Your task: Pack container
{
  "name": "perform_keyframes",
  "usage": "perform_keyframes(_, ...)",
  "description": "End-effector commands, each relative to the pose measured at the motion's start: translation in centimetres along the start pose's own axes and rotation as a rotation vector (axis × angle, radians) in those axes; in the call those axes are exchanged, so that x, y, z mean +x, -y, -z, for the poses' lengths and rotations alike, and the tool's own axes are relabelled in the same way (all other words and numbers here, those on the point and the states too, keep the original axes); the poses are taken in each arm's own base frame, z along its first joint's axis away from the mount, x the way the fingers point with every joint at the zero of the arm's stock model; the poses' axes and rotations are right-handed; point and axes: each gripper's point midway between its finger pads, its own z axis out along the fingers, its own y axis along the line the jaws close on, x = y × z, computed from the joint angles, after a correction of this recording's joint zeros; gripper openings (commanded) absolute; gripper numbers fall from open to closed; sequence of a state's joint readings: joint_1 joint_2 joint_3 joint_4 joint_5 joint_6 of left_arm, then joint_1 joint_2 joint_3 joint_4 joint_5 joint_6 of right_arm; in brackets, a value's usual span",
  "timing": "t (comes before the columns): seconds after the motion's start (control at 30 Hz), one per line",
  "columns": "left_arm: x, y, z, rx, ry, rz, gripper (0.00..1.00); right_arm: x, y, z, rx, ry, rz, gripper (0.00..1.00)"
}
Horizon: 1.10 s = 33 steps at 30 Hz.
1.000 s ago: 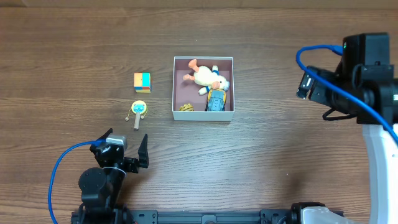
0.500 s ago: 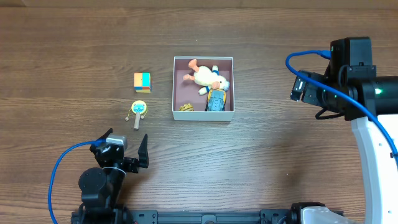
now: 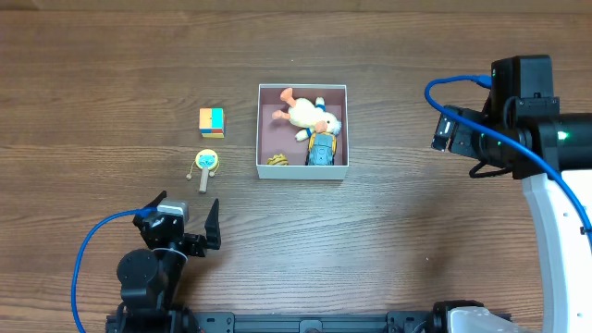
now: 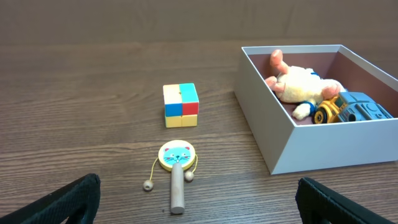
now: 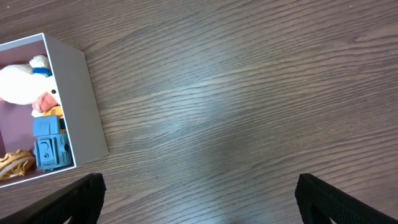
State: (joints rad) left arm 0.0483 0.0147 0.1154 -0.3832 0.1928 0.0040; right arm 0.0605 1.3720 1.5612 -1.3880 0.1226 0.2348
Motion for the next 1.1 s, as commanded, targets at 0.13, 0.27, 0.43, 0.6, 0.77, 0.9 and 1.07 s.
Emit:
perform_keyframes(0.13, 0.0, -0.5, 0.1, -0.025, 0.002, -0.018, 1.0, -0.2, 0.2, 0.1, 0.013, 0.009, 0.002, 1.0)
perform_keyframes(0.27, -0.5, 1.2, 0.1, 0.07, 0.022, -0.003, 1.0, -0.2, 0.2, 0.1, 0.013, 0.009, 0.002, 1.0)
perform_keyframes(0.43, -4.0, 6.0, 1.9, 0.348, 0.147, -0.085, 1.0, -0.2, 0.2, 0.1, 0.013, 0.009, 0.002, 1.0)
perform_keyframes(0.6, -7.4, 4.6, 3.6, 0.237, 0.107, -0.06, 1.0, -0.2, 0.2, 0.1, 0.013, 0.009, 0.002, 1.0)
perform_keyframes(0.77, -9.8, 3.3, 4.8, 0.149, -0.069, -0.084, 1.0, -0.2, 0.2, 0.1, 0.013, 0.009, 0.002, 1.0)
perform_keyframes(0.9, -11.8, 3.2, 4.5, 0.158, -0.191, -0.095, 1.0, -0.2, 0.2, 0.1, 0.013, 0.009, 0.002, 1.0)
perform_keyframes(1.07, -14.4, 2.8, 1.9, 0.177, -0.367, -0.039, 1.0, -0.2, 0.2, 0.1, 0.013, 0.009, 0.002, 1.0)
